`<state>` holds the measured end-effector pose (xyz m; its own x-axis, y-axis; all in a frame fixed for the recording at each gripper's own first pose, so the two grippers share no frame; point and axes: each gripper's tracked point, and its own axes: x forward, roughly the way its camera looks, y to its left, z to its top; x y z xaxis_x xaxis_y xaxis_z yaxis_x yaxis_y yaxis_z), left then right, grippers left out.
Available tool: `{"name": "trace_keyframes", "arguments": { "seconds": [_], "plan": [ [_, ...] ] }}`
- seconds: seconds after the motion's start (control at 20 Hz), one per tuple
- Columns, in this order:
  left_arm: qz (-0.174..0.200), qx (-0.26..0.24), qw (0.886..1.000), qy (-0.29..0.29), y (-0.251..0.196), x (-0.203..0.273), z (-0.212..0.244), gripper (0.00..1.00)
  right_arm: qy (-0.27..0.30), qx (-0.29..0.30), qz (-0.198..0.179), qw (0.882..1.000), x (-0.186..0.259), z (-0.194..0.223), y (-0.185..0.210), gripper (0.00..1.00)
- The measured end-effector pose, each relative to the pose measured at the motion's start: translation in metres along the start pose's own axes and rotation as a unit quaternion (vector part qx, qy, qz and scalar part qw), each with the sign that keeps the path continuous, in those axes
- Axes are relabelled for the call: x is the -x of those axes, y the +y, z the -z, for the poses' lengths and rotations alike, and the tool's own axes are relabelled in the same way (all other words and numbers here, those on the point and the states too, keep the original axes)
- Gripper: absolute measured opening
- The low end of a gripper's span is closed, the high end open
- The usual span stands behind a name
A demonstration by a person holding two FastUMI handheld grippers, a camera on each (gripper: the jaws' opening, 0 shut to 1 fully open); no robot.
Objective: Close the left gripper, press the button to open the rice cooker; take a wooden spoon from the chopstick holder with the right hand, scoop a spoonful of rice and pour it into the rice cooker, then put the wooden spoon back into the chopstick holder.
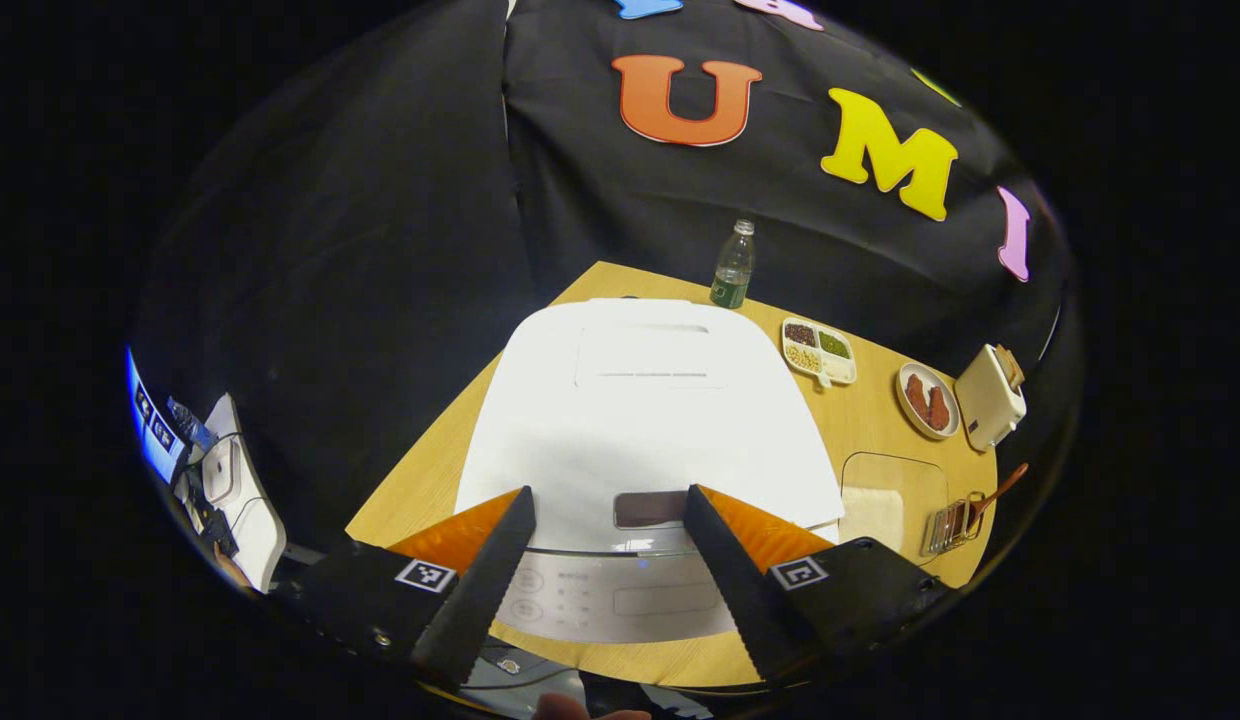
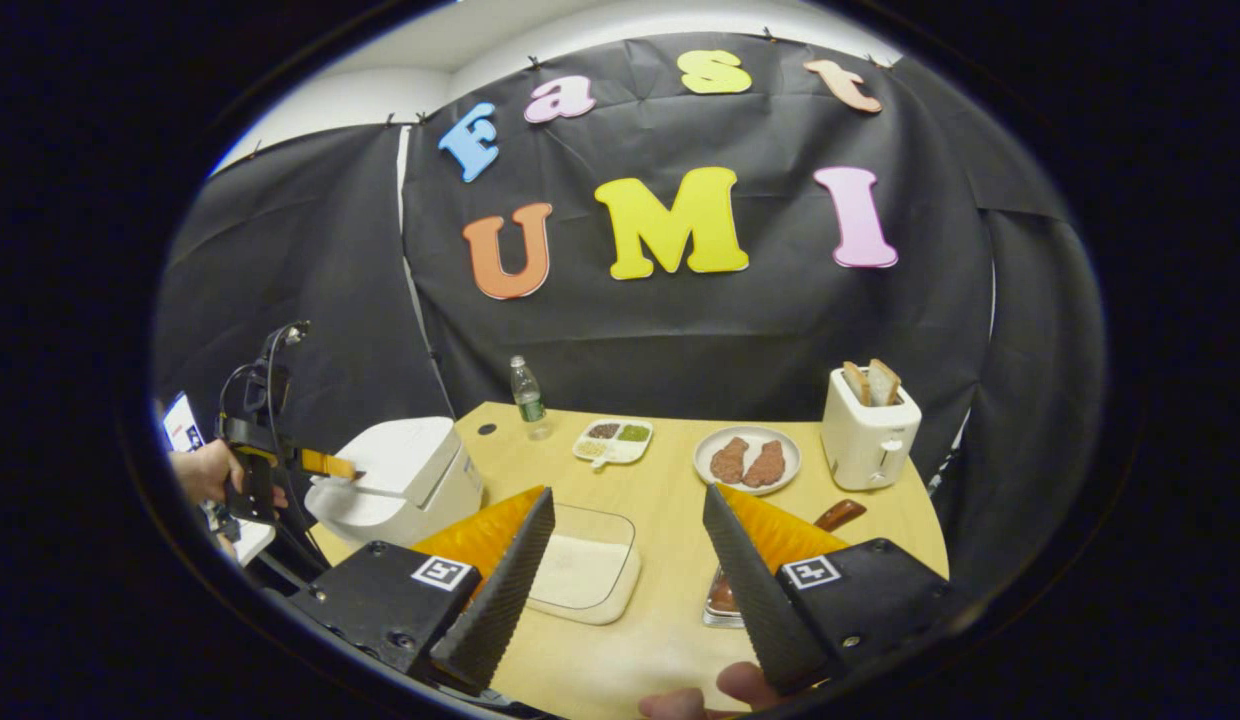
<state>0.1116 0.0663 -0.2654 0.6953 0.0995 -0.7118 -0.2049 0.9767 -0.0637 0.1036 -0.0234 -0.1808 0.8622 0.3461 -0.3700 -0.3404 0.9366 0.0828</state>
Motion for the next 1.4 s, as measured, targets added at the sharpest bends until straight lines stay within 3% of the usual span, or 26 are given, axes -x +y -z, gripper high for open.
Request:
{"name": "trace_keyframes", "arguments": {
  "seconds": [0.15, 0.25, 0.4, 0.5, 0.75, 0.8, 0.85, 1.25, 1.4],
  "plan": [
    [0.001, 0.021, 1.0, -0.022, 0.009, 0.0, -0.011, 0.99, 0.002, 0.002, -0.002, 1.0, -0.002, -0.001, 0.001, 0.98],
    [0.003, 0.03, 1.0, -0.003, 0.013, -0.003, -0.005, 0.99, 0.005, -0.001, -0.004, 1.0, -0.005, -0.001, 0.003, 1.0],
    [-0.003, 0.008, 1.0, 0.02, 0.015, -0.011, 0.006, 0.99, 0.004, -0.002, -0.006, 1.0, -0.01, -0.004, 0.007, 0.93],
    [-0.001, 0.003, 1.0, 0.023, 0.013, -0.012, 0.006, 1.0, 0.004, 0.001, -0.008, 1.0, -0.012, -0.006, 0.01, 0.98],
    [0.009, -0.022, 1.0, 0.017, 0.011, -0.015, 0.009, 1.0, 0.015, 0.002, -0.023, 1.0, -0.019, 0.003, 0.026, 0.98],
    [0.011, -0.026, 1.0, 0.009, 0.012, -0.015, 0.01, 1.0, 0.018, 0.001, -0.026, 1.0, -0.019, 0.005, 0.03, 0.94],
    [0.014, -0.023, 1.0, -0.006, 0.013, -0.012, 0.007, 1.0, 0.019, 0.001, -0.031, 0.999, -0.019, 0.005, 0.033, 0.97],
    [0.006, -0.014, 0.999, -0.049, 0.013, -0.002, -0.012, 0.99, 0.001, 0.005, -0.031, 0.999, -0.012, -0.01, 0.032, 0.98],
    [0.009, -0.012, 1.0, -0.017, 0.019, -0.004, 0.01, 0.99, 0.0, 0.008, -0.035, 0.999, -0.009, -0.011, 0.034, 0.98]
  ]
}}
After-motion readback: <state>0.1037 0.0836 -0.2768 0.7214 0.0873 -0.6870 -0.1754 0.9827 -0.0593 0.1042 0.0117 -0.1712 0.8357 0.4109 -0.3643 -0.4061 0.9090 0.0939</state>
